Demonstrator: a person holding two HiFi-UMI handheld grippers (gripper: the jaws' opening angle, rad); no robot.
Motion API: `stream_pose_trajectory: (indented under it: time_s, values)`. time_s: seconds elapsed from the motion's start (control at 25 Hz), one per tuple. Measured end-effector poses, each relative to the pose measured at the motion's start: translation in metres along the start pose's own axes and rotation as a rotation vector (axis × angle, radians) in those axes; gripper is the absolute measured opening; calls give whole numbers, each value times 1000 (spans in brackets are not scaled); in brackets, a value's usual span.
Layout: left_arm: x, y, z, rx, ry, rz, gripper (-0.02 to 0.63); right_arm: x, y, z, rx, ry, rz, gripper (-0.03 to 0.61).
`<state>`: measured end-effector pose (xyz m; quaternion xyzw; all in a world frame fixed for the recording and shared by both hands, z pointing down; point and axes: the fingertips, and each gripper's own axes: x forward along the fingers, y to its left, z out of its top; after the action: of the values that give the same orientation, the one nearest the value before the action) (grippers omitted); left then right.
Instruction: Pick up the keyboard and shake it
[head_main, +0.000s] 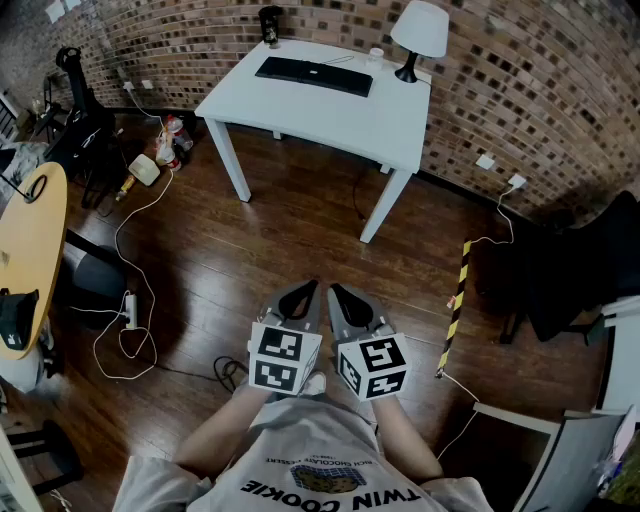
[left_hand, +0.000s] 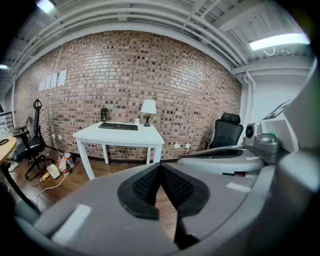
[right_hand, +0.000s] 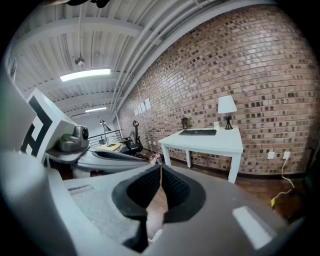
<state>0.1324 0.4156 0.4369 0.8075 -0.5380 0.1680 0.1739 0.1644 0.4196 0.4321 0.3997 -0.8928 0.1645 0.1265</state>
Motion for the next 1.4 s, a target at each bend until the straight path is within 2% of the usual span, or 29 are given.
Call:
stream_pose_trajectory:
  time_s: [0.28,0.72,1.12,1.4]
  values:
    - [49,66,28,-8,2,-28,6,81,-16,34,-2,5,-24,3]
    - [109,177,79,-48,-5,-123,8,203,-22,95,-8,10,-84,5]
    - [145,237,103,-42,8,-158,8,275,-35,124,7,20,-108,5]
    - [193,263,121,-35,20,-158,6,320,-72,137,16,28,-108,5]
